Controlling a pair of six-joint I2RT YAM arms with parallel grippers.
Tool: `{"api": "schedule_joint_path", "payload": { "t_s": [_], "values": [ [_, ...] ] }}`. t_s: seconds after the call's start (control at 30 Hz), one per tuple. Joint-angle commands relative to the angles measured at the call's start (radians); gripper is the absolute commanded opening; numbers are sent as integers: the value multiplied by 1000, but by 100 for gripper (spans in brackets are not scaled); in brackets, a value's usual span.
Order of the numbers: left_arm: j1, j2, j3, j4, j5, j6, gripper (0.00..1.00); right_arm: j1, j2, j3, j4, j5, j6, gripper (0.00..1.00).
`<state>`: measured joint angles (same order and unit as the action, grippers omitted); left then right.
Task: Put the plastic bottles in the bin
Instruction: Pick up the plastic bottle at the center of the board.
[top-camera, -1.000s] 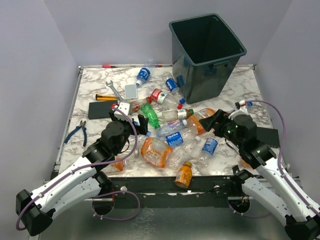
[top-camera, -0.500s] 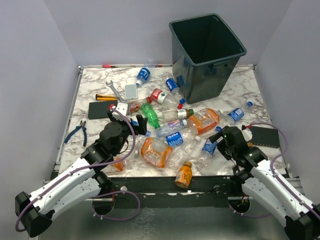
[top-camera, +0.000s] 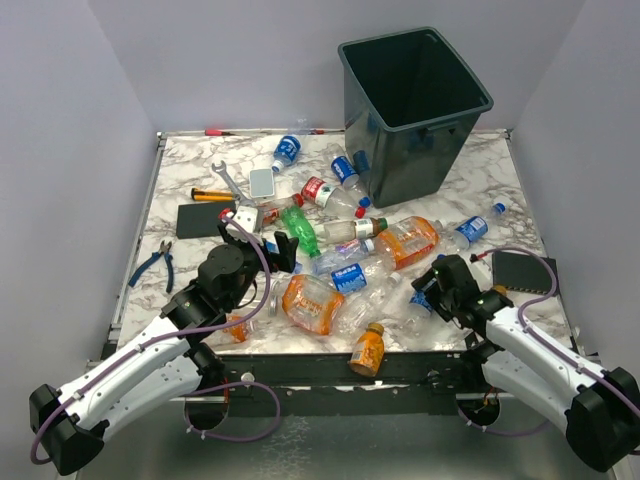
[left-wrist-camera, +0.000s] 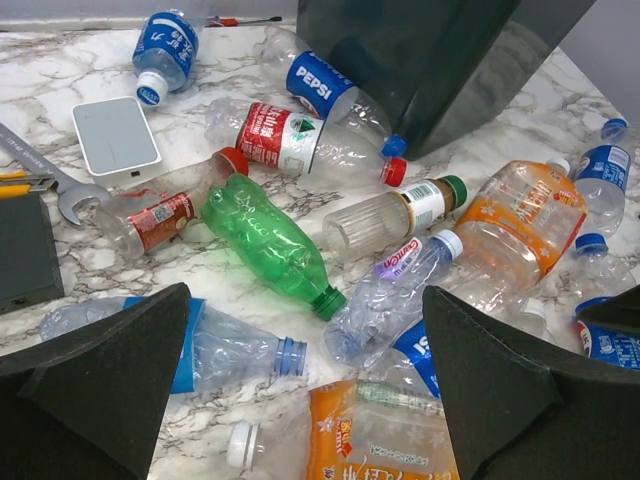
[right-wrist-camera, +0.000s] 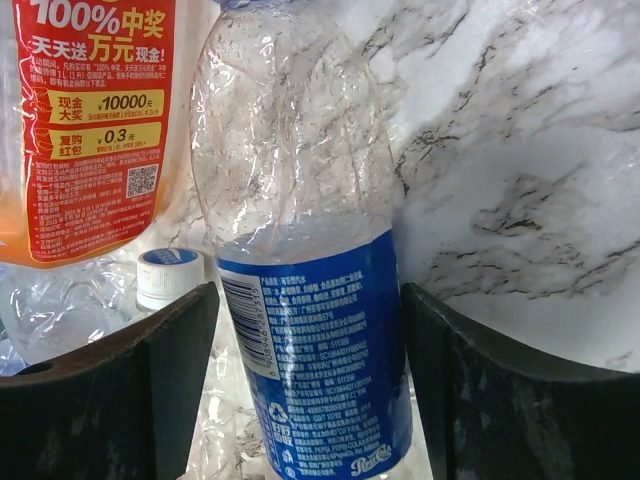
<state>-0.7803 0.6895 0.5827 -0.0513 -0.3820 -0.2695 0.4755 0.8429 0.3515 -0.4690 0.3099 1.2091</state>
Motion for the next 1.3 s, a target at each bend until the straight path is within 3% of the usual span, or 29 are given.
{"api": "schedule_joint_path", "payload": {
  "t_s": [0.0,0.23,0.33,0.4,0.5,0.63,0.77,0.97,1.1,1.27],
  "values": [
    [0,-15,15,-13,36,2,99,-5,4,-33,76,-15,-25,74],
    [0,-18,11,-12,46,7,99,-5,-80,-1,25,-48,-61,57],
    [1,-22,11,-11,37,7,99,-5,-183,68,-27,-105,-163,50],
    [-1,-36,9,-4,29,-2,99,-5,-262,107,13,-211,-287,47],
    [0,-78,-11,57,49,-60,99,-5,-352,168,141,-509,-463,47],
    [1,-126,-23,201,267,-144,99,-3,-368,202,374,-869,-486,47],
    [0,-77,12,362,597,-262,99,-2,-339,184,681,-1029,-391,47],
    [0,86,77,522,857,-464,99,24,-243,180,1037,-993,-292,45],
    [-5,119,63,597,863,-508,99,83,-138,179,1279,-910,-225,44],
    [-15,124,58,669,853,-530,99,216,3,226,1421,-756,-259,44]
  ]
}}
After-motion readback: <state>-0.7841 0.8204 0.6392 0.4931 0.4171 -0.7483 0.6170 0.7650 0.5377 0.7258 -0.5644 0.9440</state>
